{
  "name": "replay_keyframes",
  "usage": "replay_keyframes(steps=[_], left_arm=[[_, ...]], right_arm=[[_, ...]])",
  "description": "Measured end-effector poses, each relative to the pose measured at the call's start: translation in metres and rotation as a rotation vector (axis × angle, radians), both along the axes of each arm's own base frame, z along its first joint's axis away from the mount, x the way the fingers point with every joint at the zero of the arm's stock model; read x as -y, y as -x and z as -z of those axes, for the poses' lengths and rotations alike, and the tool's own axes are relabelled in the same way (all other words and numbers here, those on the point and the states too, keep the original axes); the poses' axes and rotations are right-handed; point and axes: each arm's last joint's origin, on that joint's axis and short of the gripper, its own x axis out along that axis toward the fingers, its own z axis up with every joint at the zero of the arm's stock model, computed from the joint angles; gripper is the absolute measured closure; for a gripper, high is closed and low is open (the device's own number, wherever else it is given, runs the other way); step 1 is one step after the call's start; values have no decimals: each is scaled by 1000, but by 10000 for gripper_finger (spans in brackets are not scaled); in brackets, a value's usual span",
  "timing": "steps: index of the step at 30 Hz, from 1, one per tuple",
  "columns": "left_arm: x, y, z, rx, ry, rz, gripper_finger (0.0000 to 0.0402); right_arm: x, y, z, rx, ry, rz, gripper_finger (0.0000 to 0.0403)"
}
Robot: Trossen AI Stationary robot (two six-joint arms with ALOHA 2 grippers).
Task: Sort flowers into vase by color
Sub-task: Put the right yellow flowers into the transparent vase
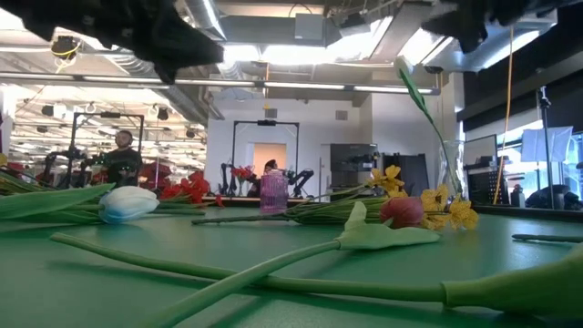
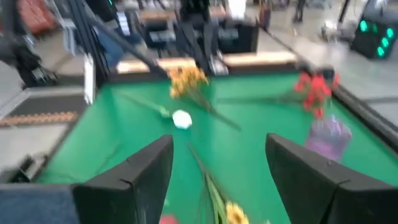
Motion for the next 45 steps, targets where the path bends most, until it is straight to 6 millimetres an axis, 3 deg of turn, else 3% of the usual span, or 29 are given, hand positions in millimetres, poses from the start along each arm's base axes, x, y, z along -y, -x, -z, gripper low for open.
replay_keyframes(steps=[6, 15, 20, 29, 45], left_arm=[[5, -32, -1, -57, -18, 26, 351], [11, -64, 7, -117, -36, 32, 266], [9, -75, 18, -160, -38, 12, 240], [5, -96, 37, -228, -40, -4, 236], [0, -119, 84, -360, 74, 26, 236]], right_arm=[[-9, 3, 5, -42, -10, -17, 148], [-13, 4, 5, -40, -12, -38, 148], [-12, 6, 12, -113, -17, -26, 148], [-10, 10, 23, -234, -60, 14, 148], [-9, 10, 23, -230, -54, 31, 148]])
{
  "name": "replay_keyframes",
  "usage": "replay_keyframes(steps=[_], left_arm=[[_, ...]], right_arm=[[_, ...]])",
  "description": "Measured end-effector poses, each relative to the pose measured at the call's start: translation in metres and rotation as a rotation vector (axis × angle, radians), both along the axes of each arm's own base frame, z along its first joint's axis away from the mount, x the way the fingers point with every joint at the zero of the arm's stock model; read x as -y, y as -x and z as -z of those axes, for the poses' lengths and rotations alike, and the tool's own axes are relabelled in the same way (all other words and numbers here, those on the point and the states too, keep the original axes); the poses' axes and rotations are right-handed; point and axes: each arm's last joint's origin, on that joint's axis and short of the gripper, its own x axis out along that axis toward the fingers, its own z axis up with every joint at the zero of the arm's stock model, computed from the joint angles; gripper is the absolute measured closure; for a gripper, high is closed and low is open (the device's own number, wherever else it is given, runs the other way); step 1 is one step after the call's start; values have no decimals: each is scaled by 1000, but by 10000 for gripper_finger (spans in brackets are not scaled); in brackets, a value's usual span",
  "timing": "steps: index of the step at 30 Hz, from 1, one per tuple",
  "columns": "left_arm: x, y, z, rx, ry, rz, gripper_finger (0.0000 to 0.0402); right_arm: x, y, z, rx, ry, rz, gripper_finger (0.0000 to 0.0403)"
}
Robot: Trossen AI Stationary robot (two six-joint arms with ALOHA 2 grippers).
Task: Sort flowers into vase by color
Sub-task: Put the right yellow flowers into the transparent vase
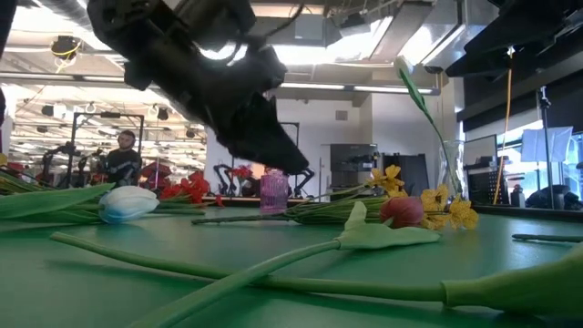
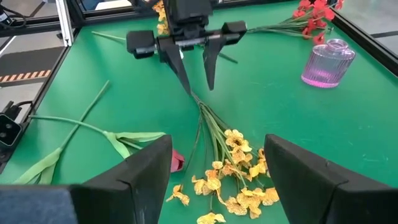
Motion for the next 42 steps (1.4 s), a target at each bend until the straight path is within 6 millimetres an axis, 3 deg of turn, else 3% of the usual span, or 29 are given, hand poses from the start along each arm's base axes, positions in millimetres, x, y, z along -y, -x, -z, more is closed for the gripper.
replay_keyframes(steps=[6, 21, 34, 38, 42], left_arm=[[0, -1, 14, -42, 8, -9, 236], [0, -1, 21, -65, 18, -30, 237], [0, -3, 46, -124, 19, -65, 238], [-1, -2, 45, -120, 21, -93, 266], [-1, -2, 46, -116, 4, -115, 324]], right_arm=[[0, 0, 0, 0, 0, 1, 148], [1, 0, 0, 3, 9, 17, 148], [1, 0, 0, -2, 11, 17, 148], [1, 0, 0, -1, 11, 17, 148], [1, 0, 0, -1, 9, 18, 148]])
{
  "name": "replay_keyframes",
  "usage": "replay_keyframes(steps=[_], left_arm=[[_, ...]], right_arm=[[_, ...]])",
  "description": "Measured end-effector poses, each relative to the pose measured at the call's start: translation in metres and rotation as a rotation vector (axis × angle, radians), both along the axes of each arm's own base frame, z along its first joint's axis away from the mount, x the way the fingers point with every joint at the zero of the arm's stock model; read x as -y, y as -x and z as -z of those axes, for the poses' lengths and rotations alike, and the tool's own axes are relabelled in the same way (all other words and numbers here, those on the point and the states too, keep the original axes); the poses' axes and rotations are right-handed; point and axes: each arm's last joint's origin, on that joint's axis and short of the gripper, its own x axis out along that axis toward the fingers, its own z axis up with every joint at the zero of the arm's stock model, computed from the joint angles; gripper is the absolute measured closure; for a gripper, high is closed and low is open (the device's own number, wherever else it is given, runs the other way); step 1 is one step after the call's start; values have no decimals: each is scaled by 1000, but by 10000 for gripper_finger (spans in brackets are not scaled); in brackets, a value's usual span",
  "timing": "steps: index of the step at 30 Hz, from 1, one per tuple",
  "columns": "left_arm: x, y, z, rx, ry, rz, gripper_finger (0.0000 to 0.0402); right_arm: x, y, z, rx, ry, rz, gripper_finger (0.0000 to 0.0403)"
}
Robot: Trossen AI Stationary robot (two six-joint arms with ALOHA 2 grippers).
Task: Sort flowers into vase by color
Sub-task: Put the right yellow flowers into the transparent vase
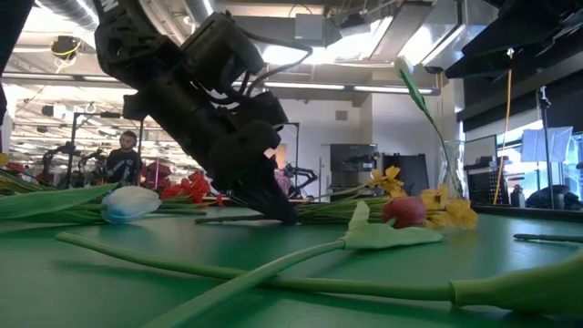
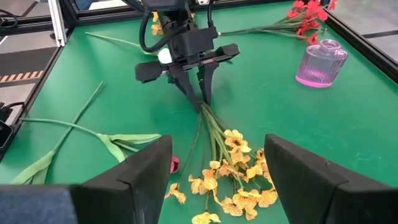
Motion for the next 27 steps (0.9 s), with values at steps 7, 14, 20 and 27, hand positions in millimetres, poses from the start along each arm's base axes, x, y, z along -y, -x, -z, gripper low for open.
replay_keyframes(steps=[7, 14, 20, 27], left_arm=[[-1, -1, -4, 45, -2, -39, 388], [-2, -7, -27, 152, -18, -71, 392], [-4, -6, -54, 234, -52, -96, 394], [-6, 1, -89, 335, -65, -140, 394]], right_arm=[[0, 0, 0, 3, -1, 11, 148], [1, -1, -1, 19, 10, 26, 148], [0, -2, -4, 48, 0, 23, 148], [-6, -8, -24, 242, -128, -91, 148]])
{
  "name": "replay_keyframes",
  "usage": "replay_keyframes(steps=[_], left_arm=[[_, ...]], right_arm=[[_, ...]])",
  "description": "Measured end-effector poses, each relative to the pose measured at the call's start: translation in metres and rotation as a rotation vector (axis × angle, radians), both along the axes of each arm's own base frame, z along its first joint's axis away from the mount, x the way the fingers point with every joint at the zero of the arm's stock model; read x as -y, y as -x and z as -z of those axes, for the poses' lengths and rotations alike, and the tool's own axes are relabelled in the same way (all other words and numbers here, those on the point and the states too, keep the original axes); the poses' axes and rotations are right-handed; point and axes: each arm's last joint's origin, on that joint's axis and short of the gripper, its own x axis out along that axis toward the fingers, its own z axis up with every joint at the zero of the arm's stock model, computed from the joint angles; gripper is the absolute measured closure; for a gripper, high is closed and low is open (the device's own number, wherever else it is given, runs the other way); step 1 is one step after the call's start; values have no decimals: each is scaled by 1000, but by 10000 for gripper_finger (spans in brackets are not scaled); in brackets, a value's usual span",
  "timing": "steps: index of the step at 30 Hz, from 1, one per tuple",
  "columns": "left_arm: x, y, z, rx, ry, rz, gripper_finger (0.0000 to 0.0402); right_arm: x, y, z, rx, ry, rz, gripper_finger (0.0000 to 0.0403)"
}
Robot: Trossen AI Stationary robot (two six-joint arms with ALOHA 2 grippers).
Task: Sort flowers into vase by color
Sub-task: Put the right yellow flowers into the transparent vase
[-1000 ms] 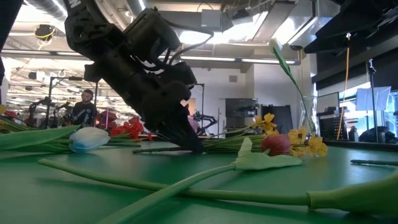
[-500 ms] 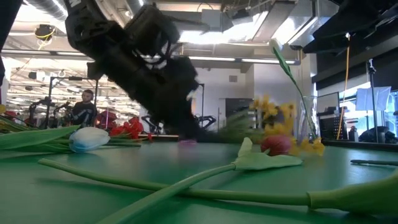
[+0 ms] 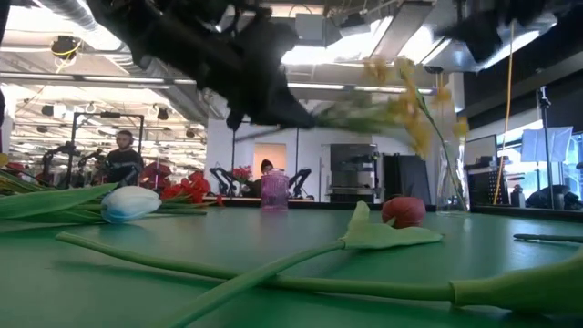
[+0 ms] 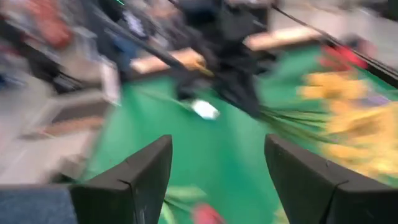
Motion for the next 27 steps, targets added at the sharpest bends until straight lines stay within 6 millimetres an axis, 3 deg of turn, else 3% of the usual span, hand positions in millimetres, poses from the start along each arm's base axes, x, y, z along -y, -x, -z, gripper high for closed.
replay_keyframes(steps=[6, 16, 22, 27], left_arm=[[-3, 10, -35, 128, -15, -71, 394], [-4, 27, -92, 398, -40, -41, 389], [0, 28, -107, 550, 3, 93, 388], [5, 28, -110, 584, 23, 157, 387]], right_arm=[[-4, -2, -17, 171, 23, -126, 148], [-3, -7, -14, 166, 90, -29, 148], [-4, -18, -12, 179, 154, 84, 148], [-8, -29, -18, 292, 213, 117, 148]])
